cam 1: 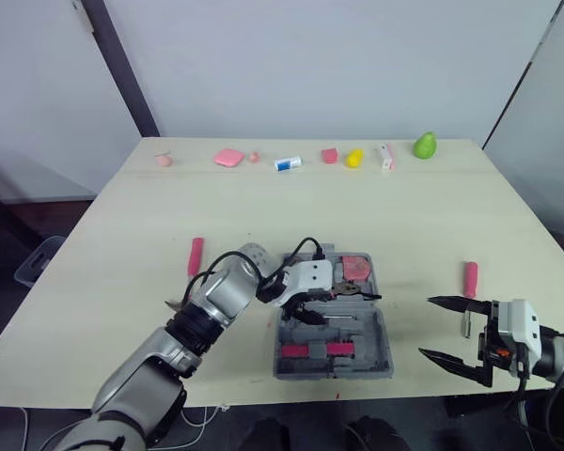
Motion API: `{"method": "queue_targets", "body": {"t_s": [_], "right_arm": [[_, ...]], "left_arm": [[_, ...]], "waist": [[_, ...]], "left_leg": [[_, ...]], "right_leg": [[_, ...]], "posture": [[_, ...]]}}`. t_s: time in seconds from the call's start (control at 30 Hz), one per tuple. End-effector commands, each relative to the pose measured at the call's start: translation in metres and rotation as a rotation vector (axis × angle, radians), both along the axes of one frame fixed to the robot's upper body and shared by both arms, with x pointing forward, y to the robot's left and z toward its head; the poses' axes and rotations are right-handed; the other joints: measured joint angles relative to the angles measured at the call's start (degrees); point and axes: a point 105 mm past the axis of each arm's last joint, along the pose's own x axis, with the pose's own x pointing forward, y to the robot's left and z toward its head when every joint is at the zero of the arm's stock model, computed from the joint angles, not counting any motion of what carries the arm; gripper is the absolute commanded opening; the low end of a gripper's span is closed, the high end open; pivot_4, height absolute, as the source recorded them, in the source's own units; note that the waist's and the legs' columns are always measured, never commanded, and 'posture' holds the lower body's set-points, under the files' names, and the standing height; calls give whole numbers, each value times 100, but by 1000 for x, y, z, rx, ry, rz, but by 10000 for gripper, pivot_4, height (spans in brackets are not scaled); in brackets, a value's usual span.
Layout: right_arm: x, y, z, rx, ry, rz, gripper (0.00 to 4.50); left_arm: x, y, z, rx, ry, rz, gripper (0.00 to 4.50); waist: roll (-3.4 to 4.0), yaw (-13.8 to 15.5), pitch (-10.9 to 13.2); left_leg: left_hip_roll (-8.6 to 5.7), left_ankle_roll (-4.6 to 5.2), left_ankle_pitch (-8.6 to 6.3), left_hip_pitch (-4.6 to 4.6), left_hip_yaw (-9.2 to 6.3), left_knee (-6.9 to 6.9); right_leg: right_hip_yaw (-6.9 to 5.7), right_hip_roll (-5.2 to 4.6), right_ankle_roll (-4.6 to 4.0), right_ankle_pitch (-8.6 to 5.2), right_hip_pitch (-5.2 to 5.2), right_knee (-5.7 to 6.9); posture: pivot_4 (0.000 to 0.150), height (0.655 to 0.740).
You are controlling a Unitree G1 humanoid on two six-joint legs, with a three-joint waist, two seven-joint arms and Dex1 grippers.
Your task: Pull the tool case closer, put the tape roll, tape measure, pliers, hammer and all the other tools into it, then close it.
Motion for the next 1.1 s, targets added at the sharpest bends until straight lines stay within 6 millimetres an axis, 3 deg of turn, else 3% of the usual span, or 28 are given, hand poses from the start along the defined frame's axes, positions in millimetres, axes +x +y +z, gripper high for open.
{"method": "queue_targets", "body": {"t_s": [0.03, 0.2, 0.3, 0.37, 0.6, 1.1], "right_arm": [[-1, 1, 8, 14, -38, 1, 45000], [-1, 0, 7, 11, -36, 0, 45000], [0, 1, 7, 13, -37, 3, 45000], [0, 1, 7, 10, -36, 4, 45000], [1, 0, 6, -2, -34, 7, 45000], [0, -1, 6, -7, -32, 3, 45000]], "left_arm": [[6, -10, 33, -206, -85, -28, 24196], [9, 1, 47, -398, -50, -3, 21964], [11, 8, 42, -417, -44, 2, 11169], [7, 15, 28, -389, -22, -21, 1031], [-2, 28, -12, -300, 13, -53, 1031], [-7, 34, -51, -195, 44, -54, 1031]], "waist": [[0, 1, 0], [2, -21, -1], [2, -31, -1], [2, -28, -1], [3, -5, -2], [6, 1, -4]], "left_leg": [[0, 0, 0, 0, 0, 0], [0, 0, 0, 0, 0, 2], [0, 0, 0, 2, -1, 2], [-1, 0, 0, 2, -1, 2], [-2, 0, 0, 1, 0, 2], [-3, 0, 0, 1, 1, 5]], "right_leg": [[0, 0, 0, 0, 0, 0], [0, -1, 1, 1, 0, 0], [0, 0, 1, 1, 0, 4], [0, 0, 3, 2, 0, 4], [0, -1, 4, 3, 0, 2], [1, -1, 7, 5, 2, 3]], "posture": [[1500, 7400], [1500, 7400], [1500, 7400], [1500, 7400], [1500, 7400], [1500, 7400]]}}
